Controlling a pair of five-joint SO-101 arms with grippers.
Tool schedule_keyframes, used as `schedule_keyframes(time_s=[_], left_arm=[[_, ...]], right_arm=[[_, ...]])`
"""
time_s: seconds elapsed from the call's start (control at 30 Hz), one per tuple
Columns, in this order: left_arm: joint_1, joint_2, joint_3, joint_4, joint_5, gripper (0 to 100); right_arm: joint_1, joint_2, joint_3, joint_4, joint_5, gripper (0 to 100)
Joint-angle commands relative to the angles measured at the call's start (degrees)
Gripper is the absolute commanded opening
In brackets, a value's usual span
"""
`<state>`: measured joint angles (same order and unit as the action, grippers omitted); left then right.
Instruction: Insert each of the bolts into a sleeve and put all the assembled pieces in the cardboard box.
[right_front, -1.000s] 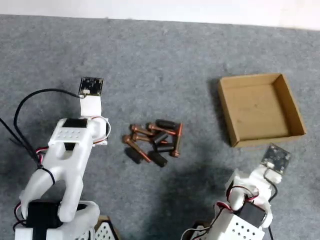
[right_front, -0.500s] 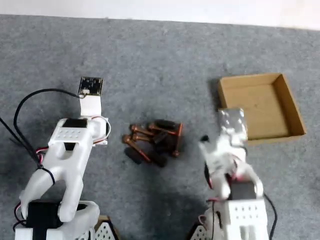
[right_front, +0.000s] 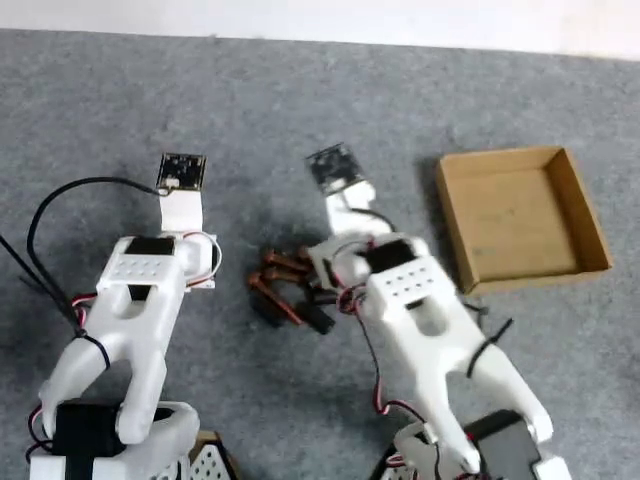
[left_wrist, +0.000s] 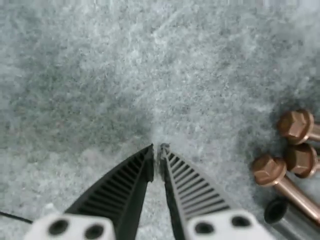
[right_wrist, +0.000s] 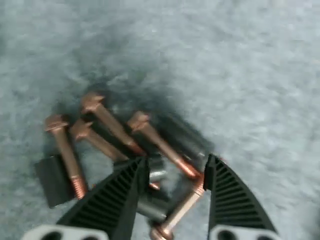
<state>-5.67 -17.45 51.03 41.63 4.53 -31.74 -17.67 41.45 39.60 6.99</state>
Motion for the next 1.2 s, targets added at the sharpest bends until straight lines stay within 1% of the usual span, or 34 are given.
schedule_keyframes(time_s=[0.0,0.1,0.27,0.33,0.4,0.53,0.63,0.67,0.77,0.87,1.07,1.17], left_arm=[[-0.84,-0.31,-2.59,-1.67,0.44,4],[-0.84,-0.31,-2.59,-1.76,0.44,4],[-0.92,-0.31,-2.59,-1.85,0.44,4],[-0.92,-0.31,-2.59,-1.85,0.44,4],[-0.92,-0.31,-2.51,-1.85,0.44,4],[-0.92,-0.31,-2.51,-1.85,0.44,4],[-0.92,-0.31,-2.51,-1.85,0.44,4],[-0.92,-0.31,-2.51,-1.85,0.44,4],[-0.92,-0.31,-2.51,-1.85,0.44,4],[-0.92,-0.31,-2.51,-1.85,0.44,4],[-0.92,-0.31,-2.51,-1.85,0.44,4],[-0.92,-0.31,-2.51,-1.85,0.44,4]], right_arm=[[-3.91,0.04,2.33,-5.41,0.79,16.6],[-4.53,0.4,6.2,-8.75,1.05,16.6],[-4.53,0.4,10.51,-10.33,1.67,16.6],[-4.53,0.4,11.38,-10.33,4.04,16.6],[-4.44,0.4,11.91,-10.33,4.84,16.6],[-4.35,0.75,12.0,-11.03,5.1,16.6],[-4.26,4.09,11.91,-12.18,5.19,16.6],[-4.26,5.76,11.56,-12.18,5.27,16.6],[-4.26,9.89,11.47,-11.91,9.14,16.6],[-4.26,10.59,11.47,-9.01,9.41,16.6],[-4.26,10.59,11.38,-8.66,9.49,16.6],[-4.26,10.59,11.38,-5.85,9.58,16.6]])
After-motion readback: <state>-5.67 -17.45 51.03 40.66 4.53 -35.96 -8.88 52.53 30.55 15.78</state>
